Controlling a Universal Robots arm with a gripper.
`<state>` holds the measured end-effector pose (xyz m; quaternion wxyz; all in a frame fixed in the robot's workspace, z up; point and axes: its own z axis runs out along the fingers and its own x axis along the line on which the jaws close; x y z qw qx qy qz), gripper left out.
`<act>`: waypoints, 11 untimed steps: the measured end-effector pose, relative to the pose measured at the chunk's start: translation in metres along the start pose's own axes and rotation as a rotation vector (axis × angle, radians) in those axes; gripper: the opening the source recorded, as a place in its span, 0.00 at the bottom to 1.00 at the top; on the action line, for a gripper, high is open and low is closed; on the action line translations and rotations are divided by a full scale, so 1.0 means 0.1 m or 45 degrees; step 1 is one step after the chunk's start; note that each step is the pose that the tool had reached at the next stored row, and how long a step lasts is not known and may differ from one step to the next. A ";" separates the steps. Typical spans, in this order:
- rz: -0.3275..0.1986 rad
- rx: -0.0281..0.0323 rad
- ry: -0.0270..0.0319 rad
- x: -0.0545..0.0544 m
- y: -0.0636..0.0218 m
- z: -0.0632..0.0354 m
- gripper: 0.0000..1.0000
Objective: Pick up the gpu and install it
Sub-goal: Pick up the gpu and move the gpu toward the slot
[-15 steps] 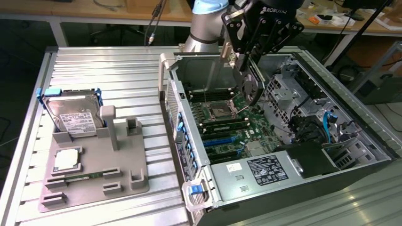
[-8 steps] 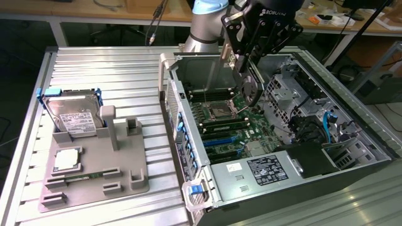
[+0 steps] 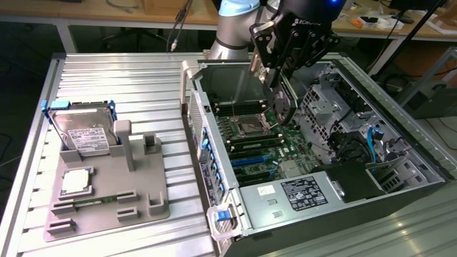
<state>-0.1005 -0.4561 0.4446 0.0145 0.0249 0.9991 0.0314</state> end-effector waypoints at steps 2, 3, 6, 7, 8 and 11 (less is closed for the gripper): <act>0.000 0.0001 0.0001 0.00 0.000 0.002 0.27; 0.000 0.0001 0.0001 0.00 0.000 0.003 0.27; -0.001 0.0001 0.0001 0.00 0.000 0.006 0.27; -0.001 0.0000 0.0002 0.00 0.000 0.009 0.27; -0.001 -0.0001 0.0001 0.00 -0.001 0.011 0.27; -0.005 -0.0001 0.0003 0.00 -0.001 0.019 0.27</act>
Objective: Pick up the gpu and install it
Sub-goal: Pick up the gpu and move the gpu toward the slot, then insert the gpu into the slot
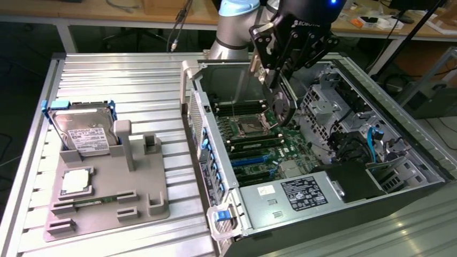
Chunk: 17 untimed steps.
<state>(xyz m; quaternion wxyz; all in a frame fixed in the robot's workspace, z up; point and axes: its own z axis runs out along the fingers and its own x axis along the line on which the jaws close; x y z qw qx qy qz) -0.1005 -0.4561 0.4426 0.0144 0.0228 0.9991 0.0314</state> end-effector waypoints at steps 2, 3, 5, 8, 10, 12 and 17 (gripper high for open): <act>-0.006 -0.0001 0.0006 0.00 0.000 0.003 0.27; -0.009 -0.0002 0.0007 0.00 0.000 0.004 0.27; -0.016 -0.0007 0.0010 -0.01 -0.001 0.008 0.27; -0.021 -0.0006 0.0015 -0.03 0.001 0.009 0.27; -0.021 -0.0006 0.0016 -0.03 0.001 0.009 0.27; -0.018 -0.0005 0.0012 -0.03 0.001 0.010 0.27; -0.013 -0.0004 0.0010 -0.03 0.001 0.010 0.27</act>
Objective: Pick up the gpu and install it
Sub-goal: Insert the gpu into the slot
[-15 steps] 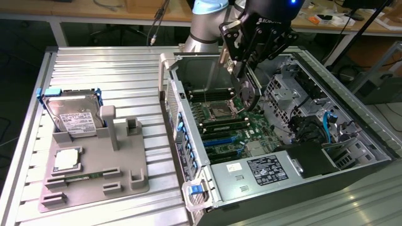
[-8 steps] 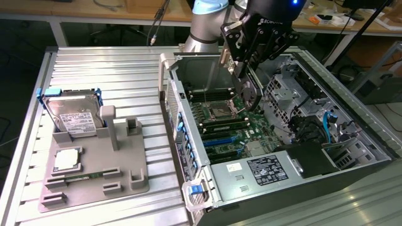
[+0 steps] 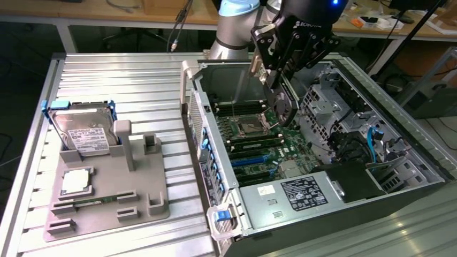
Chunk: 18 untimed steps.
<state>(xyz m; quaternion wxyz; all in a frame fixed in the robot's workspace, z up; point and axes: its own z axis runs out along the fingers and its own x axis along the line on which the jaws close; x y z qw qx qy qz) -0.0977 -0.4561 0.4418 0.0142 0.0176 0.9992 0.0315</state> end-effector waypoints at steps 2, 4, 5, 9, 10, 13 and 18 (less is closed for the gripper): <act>0.000 0.0000 0.0000 0.00 0.000 0.000 0.27; 0.000 -0.0001 0.0000 0.00 0.000 0.000 0.27; 0.000 0.0000 0.0000 0.00 0.000 0.000 0.27; 0.000 0.0000 0.0000 -0.03 0.001 0.001 0.27; 0.000 0.0000 0.0000 -0.05 0.002 0.001 0.27; 0.000 0.0000 0.0000 -0.07 0.002 0.002 0.27; 0.000 0.0000 0.0000 -0.10 0.003 0.003 0.27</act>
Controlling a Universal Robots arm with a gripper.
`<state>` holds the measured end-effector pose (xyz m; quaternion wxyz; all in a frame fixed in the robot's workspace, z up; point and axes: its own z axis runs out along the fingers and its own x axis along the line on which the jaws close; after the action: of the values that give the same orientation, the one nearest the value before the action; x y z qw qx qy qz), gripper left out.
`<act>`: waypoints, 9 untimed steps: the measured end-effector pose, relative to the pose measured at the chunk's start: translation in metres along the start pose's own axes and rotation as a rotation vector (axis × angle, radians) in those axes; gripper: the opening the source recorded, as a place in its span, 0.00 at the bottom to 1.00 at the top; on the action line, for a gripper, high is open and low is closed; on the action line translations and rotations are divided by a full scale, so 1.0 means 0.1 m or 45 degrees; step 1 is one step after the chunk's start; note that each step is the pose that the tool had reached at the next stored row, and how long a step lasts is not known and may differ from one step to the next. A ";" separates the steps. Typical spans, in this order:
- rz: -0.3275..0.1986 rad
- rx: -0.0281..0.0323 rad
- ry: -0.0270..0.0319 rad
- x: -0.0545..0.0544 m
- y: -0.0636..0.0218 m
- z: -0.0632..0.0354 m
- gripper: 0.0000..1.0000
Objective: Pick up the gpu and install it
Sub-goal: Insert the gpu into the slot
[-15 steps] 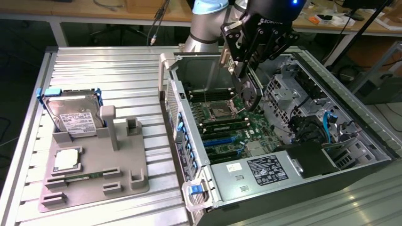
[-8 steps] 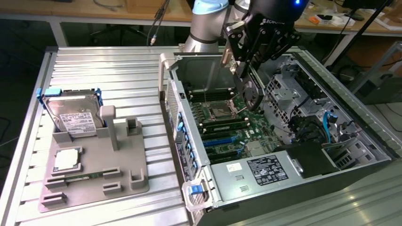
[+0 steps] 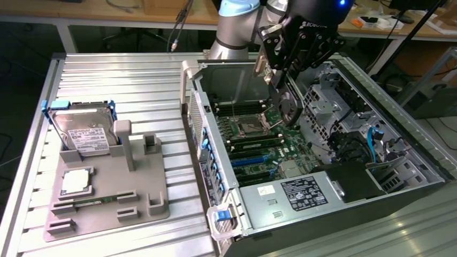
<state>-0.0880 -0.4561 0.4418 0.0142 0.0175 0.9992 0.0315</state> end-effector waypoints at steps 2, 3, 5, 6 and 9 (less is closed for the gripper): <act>0.000 0.0000 0.0000 -0.01 0.000 0.000 0.27; 0.000 0.0000 0.0000 -0.02 0.001 0.000 0.27; 0.000 0.0000 -0.0001 -0.03 0.001 0.001 0.27; 0.000 0.0001 0.0000 -0.04 0.001 0.001 0.27; 0.000 0.0001 0.0000 -0.06 0.002 0.001 0.27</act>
<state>-0.0825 -0.4562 0.4418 0.0142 0.0175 0.9992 0.0315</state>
